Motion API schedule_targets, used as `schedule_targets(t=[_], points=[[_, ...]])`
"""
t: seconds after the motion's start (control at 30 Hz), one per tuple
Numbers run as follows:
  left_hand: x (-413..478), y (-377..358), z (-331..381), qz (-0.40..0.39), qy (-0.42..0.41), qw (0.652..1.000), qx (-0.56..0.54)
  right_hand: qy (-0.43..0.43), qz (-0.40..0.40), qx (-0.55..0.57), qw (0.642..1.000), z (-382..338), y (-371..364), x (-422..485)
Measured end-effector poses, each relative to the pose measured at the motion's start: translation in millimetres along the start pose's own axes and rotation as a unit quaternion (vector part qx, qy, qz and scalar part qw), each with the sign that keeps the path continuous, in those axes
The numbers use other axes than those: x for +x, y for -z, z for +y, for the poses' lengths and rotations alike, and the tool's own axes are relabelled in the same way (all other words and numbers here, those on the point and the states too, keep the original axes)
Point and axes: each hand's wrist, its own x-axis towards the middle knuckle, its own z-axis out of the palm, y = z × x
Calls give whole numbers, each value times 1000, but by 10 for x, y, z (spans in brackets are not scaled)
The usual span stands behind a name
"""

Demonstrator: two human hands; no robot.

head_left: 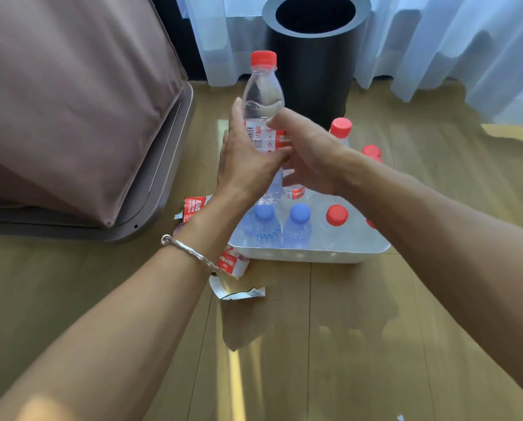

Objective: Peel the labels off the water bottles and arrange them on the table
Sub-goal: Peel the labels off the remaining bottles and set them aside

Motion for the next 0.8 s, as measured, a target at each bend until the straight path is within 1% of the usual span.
schedule_targets(t=[0.13, 0.2, 0.4, 0.47, 0.53, 0.6, 0.7, 0.73, 0.8], points=[[-55, 10, 4, -7, -6, 996, 88, -20, -14, 10, 1000, 17, -31, -3], [-55, 30, 5, -14, -6, 994, 111, -24, -12, 26, 999, 25, -48, 1], [-85, 132, 60, -91, -34, 989, 113, -48, 5, 110, 993, 12, -40, 6], [-77, 142, 49, -108, -25, 990, 87, -54, 11, 126, 991, -4, 0, -3], [-45, 135, 53, -95, 3, 995, 21, -59, 17, 137, 989, -7, -6, -6], [-1, 92, 57, -83, 24, 996, -29, -41, 35, 140, 989, -8, -72, -17], [39, 25, 92, -75, 53, 993, -74, -7, 80, 149, 986, 8, -177, -24], [50, 15, 86, -78, 64, 991, -83, -3, 90, 144, 985, 12, -187, -14], [97, -15, -24, -112, 77, 985, -102, 0, 100, 122, 987, 26, -163, -2]])
